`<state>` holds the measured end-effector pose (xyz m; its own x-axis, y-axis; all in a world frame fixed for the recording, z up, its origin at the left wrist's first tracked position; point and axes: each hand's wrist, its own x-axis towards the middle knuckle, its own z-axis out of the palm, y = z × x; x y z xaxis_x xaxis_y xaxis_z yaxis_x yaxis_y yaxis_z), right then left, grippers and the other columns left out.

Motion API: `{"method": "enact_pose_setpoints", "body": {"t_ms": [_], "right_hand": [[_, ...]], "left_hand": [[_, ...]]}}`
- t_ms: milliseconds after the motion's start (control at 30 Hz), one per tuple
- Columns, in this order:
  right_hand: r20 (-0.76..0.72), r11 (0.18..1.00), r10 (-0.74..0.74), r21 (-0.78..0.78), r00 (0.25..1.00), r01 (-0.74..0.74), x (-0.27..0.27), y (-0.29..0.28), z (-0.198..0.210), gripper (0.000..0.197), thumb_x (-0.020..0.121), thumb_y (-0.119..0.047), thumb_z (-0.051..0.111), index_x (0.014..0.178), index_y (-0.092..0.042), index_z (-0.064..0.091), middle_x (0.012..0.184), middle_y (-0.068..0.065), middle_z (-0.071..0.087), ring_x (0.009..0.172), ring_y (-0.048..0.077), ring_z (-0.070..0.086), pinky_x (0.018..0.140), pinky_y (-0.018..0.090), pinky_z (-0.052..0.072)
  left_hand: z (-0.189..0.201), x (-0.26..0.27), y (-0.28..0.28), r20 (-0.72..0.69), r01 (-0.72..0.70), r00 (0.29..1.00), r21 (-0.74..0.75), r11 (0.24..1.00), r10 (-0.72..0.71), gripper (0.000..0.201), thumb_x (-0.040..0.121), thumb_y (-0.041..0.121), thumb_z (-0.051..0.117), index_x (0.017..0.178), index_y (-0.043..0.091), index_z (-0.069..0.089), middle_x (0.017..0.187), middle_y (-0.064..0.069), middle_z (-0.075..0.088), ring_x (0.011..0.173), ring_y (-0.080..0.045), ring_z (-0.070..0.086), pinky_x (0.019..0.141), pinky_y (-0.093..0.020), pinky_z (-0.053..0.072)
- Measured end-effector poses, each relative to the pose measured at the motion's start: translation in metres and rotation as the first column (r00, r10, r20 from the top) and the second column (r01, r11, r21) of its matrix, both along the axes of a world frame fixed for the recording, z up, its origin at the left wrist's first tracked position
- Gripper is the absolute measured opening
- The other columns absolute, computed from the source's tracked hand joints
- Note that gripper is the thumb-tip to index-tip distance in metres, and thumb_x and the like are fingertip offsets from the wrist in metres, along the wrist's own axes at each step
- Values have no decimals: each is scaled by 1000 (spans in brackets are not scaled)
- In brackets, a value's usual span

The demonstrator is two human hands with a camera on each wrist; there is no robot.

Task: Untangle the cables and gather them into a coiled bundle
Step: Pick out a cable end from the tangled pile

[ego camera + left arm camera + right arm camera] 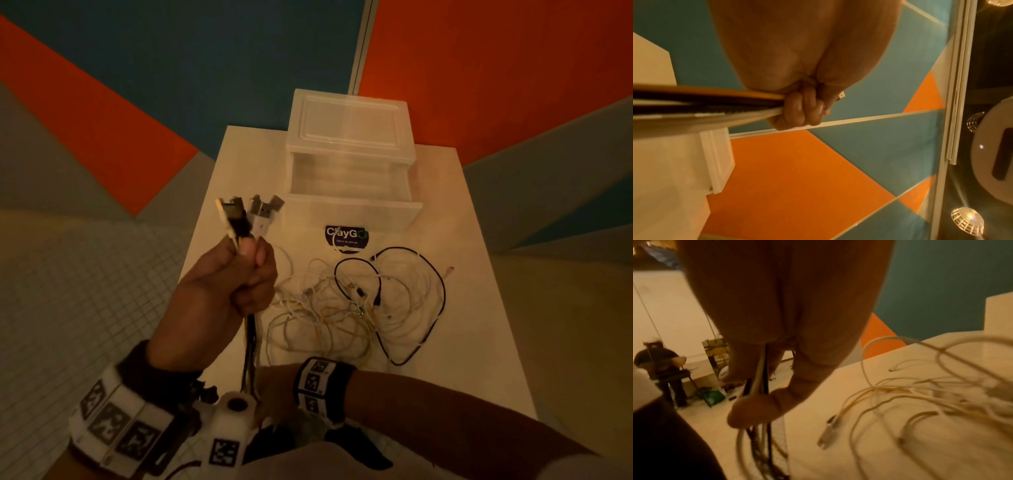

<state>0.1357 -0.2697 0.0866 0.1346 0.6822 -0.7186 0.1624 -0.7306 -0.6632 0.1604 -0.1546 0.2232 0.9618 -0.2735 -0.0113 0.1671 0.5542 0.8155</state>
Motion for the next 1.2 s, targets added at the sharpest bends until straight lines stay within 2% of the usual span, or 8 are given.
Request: {"method": "enact_pose_setpoints", "body": {"t_ms": [100, 233, 433, 567, 667, 767, 1000, 1200], "right_hand": [[-50, 987, -109, 115, 993, 114, -8, 12, 14, 13, 96, -4, 53, 86, 1, 60, 102, 31, 59, 92, 34, 59, 76, 28, 42], [14, 991, -45, 128, 999, 43, -5, 9, -8, 26, 92, -6, 60, 67, -7, 62, 67, 4, 62, 70, -4, 62, 71, 9, 43], [346, 990, 115, 42, 931, -138, 38, -25, -29, 45, 84, 1, 61, 128, -2, 55, 125, 22, 58, 116, 36, 53, 102, 39, 40], [518, 851, -524, 360, 676, 383, 62, -38, -22, 13, 79, -2, 55, 88, -7, 62, 91, 13, 64, 86, 31, 60, 74, 36, 47], [698, 803, -501, 153, 512, 576, 82, -32, -36, 27, 94, -31, 46, 108, -8, 54, 109, 14, 60, 103, 32, 56, 84, 37, 43], [579, 840, -369, -126, 727, 527, 96, -25, -56, 46, 94, -45, 47, 116, -6, 56, 121, 16, 60, 115, 35, 54, 97, 45, 44], [2, 291, -937, 555, 349, 779, 112, -57, 4, 25, 96, -4, 46, 85, -23, 58, 73, 0, 58, 57, 12, 45, 53, 24, 38], [-31, 230, -920, 766, 392, 600, 73, -72, 78, 16, 99, -25, 50, 99, -11, 58, 63, -5, 44, 55, 6, 34, 51, 21, 31]], "left_hand": [[0, 1, 4, -17, 3, 1000, -18, 1000, -3, 26, 90, 35, 63, 82, 13, 51, 69, 1, 31, 52, -6, 24, 47, -22, 23], [-7, -2, 14, -37, -20, 999, 17, 1000, 21, 29, 87, 37, 66, 81, 13, 51, 69, 2, 34, 52, -7, 25, 48, -24, 21], [-31, -18, 33, -144, -100, 984, 68, 993, 109, 33, 81, 40, 74, 79, 14, 53, 71, 0, 30, 54, -8, 23, 47, -23, 22], [-42, -25, 44, -190, -145, 969, 69, 987, 156, 35, 77, 41, 77, 77, 14, 55, 69, 1, 31, 52, -6, 25, 45, -22, 23], [-48, -26, 42, -200, -155, 966, 71, 985, 166, 37, 75, 42, 79, 77, 14, 55, 69, 1, 30, 52, -7, 25, 46, -23, 22], [-52, -21, 37, -209, -157, 963, 82, 984, 171, 40, 71, 42, 81, 77, 13, 54, 67, 2, 33, 50, -7, 27, 44, -21, 25], [-58, -11, 44, -225, -251, 935, 122, 960, 273, 22, 96, 26, 50, 79, 13, 54, 68, 0, 34, 50, -7, 24, 45, -21, 25], [-58, 5, 16, -244, -271, 921, 158, 950, 303, 13, 94, 19, 44, 85, 10, 49, 68, 0, 40, 51, -8, 30, 47, -21, 28]]}}
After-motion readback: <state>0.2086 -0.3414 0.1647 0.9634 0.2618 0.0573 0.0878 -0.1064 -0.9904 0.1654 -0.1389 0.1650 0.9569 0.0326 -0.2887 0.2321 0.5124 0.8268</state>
